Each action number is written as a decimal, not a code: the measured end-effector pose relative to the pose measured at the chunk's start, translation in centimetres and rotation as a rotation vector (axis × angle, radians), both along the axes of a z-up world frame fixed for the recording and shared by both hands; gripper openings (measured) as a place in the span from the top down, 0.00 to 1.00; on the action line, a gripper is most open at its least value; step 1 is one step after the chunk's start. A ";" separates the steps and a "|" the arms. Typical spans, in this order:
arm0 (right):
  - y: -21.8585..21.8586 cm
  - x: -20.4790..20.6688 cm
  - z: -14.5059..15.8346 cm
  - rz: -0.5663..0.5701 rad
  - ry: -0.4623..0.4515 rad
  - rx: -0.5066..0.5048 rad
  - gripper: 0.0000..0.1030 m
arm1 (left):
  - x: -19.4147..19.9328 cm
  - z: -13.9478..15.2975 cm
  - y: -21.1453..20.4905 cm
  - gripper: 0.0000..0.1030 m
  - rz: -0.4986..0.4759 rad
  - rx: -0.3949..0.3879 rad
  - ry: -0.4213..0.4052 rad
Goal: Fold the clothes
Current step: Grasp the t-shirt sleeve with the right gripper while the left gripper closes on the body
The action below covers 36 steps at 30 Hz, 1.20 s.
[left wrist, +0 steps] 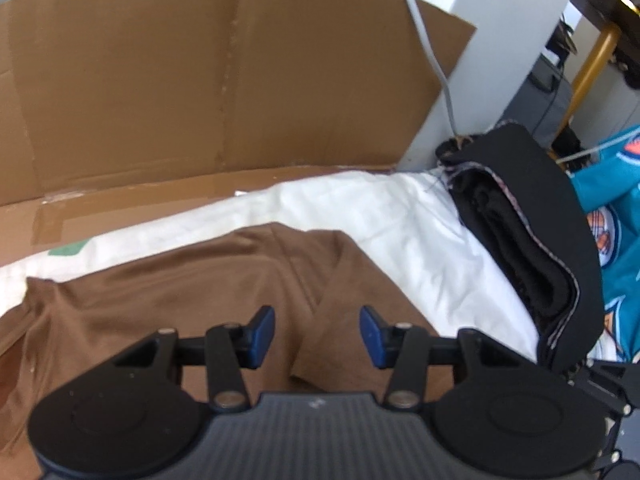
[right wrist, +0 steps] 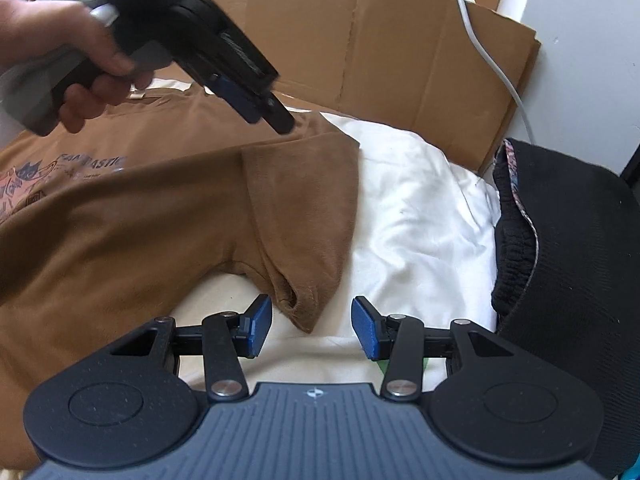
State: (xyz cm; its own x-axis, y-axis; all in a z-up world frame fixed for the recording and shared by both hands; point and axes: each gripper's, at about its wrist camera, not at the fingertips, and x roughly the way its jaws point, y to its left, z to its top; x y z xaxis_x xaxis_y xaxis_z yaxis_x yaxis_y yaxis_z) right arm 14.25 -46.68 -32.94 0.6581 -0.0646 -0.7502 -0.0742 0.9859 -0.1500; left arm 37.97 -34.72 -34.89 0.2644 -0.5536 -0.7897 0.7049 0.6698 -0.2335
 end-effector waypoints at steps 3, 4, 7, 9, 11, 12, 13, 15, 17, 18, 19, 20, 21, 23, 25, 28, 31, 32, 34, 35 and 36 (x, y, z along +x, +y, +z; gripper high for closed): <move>0.4 0.4 -0.5 0.007 -0.013 -0.033 0.50 | 0.0 -0.9 -0.5 0.59 0.022 0.028 0.007; 0.3 0.7 -0.8 0.004 -0.011 -0.031 0.50 | 0.1 -1.4 -0.6 0.59 0.026 0.034 0.025; 0.5 1.2 -1.2 0.018 0.000 -0.039 0.52 | 0.1 -2.4 -0.7 0.59 0.033 0.042 0.047; 0.3 1.3 -1.2 0.024 0.003 -0.042 0.59 | -0.2 -2.5 -1.0 0.59 0.018 0.041 0.044; 0.0 1.3 -1.1 0.019 0.005 -0.032 0.75 | -0.4 -2.6 -1.4 0.59 0.005 0.064 0.045; -0.3 1.2 -1.0 0.007 0.001 -0.020 0.80 | -0.4 -2.6 -1.6 0.60 0.001 0.076 0.055; -0.7 1.1 -0.7 -0.012 -0.007 0.000 0.82 | -0.5 -2.5 -1.8 0.64 -0.004 0.084 0.062; -1.5 0.9 -0.3 -0.048 -0.022 0.040 0.92 | -0.2 -2.0 -1.9 0.75 -0.008 0.090 0.078; -2.2 0.7 0.1 -0.084 -0.034 0.084 0.94 | 0.3 -1.6 -1.9 0.96 -0.007 0.083 0.146; -2.5 0.5 0.1 -0.098 -0.039 0.099 0.94 | 0.3 -1.4 -2.2 0.96 -0.016 0.090 0.166; -2.8 0.4 0.2 -0.112 -0.044 0.113 0.94 | 0.3 -1.2 -2.6 0.96 -0.036 0.107 0.168; -3.0 0.2 0.2 -0.122 -0.049 0.118 0.94 | 0.3 -1.0 -3.0 0.96 -0.057 0.124 0.162; -3.2 0.1 0.2 -0.133 -0.052 0.125 0.95 | 0.3 -0.8 -3.5 0.97 -0.073 0.136 0.160; -3.6 -0.1 0.3 -0.154 -0.056 0.147 0.95 | 0.7 -0.5 -4.3 0.97 -0.061 0.122 0.172; -3.9 -0.2 0.4 -0.169 -0.059 0.161 0.95 | 1.3 0.0 -4.9 0.98 -0.026 0.073 0.184; -4.3 -0.4 0.6 -0.193 -0.066 0.174 0.95 | 1.9 0.6 -6.7 0.98 -0.018 0.018 0.193; -4.9 -0.5 0.5 -0.214 -0.060 0.192 0.95 | 2.2 1.0 -9.0 0.98 -0.046 0.006 0.177; -5.1 -0.4 0.4 -0.217 -0.047 0.200 0.95 | 2.3 1.1 -9.7 0.98 -0.051 0.000 0.173; -5.2 -0.4 0.2 -0.207 -0.031 0.193 0.96 | 2.5 1.0 -10.9 0.98 -0.050 -0.025 0.175; -5.3 -0.4 0.2 -0.206 -0.030 0.186 0.96 | 2.5 0.8 -11.4 0.98 -0.050 -0.037 0.180; -5.4 -0.4 0.1 -0.216 -0.029 0.191 0.96 | 2.5 0.8 -12.0 0.98 -0.052 -0.047 0.182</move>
